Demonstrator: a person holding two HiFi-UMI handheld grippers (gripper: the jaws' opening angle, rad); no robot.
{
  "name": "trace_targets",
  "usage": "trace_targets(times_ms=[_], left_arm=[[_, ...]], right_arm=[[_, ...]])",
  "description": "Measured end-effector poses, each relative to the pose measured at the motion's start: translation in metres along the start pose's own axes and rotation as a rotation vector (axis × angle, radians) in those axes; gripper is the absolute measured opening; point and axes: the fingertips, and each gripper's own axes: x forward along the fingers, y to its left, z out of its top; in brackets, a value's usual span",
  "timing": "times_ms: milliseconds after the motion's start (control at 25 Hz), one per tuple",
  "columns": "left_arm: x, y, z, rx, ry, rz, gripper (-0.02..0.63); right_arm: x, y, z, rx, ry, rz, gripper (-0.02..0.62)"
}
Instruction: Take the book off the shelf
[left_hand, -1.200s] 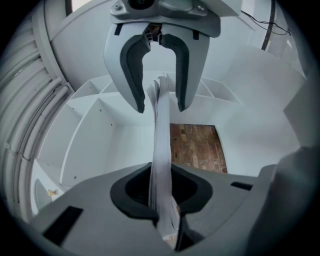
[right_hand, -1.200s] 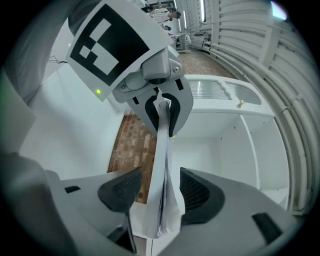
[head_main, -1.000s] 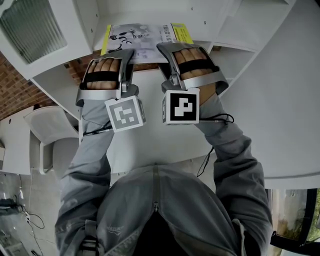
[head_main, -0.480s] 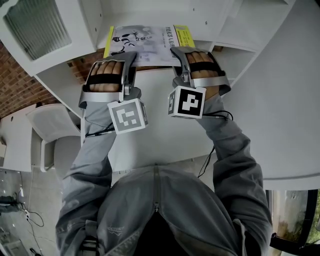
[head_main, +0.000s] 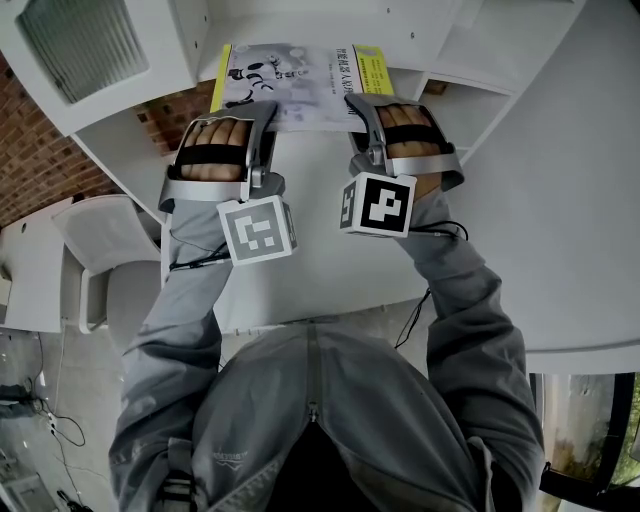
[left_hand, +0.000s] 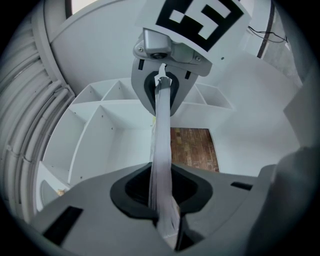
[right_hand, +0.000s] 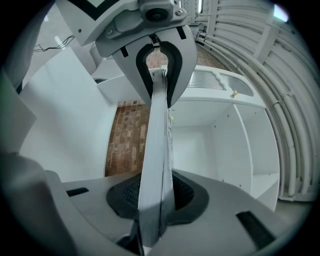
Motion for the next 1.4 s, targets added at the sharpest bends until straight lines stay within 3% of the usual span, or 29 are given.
trace_targets(times_ms=[320, 600, 840, 1200, 1400], left_arm=[[-0.022, 0.000, 0.004, 0.003, -0.012, 0.001, 0.077], [-0.042, 0.014, 0.012, 0.046, -0.029, 0.072, 0.075], [-0.039, -0.047, 0.009, -0.027, -0.031, -0.138, 0.084], [-0.038, -0.134, 0.004, -0.071, -0.025, -0.325, 0.086], [-0.036, -0.161, -0.002, -0.081, -0.023, -0.371, 0.086]], right_arm=[[-0.022, 0.001, 0.005, -0.003, -0.012, -0.030, 0.081], [-0.038, -0.001, 0.008, 0.053, -0.049, -0.055, 0.081], [-0.030, 0.051, 0.009, 0.040, -0.058, 0.089, 0.081], [-0.023, 0.143, 0.011, 0.078, -0.057, 0.264, 0.081], [-0.019, 0.171, 0.015, 0.095, -0.054, 0.312, 0.081]])
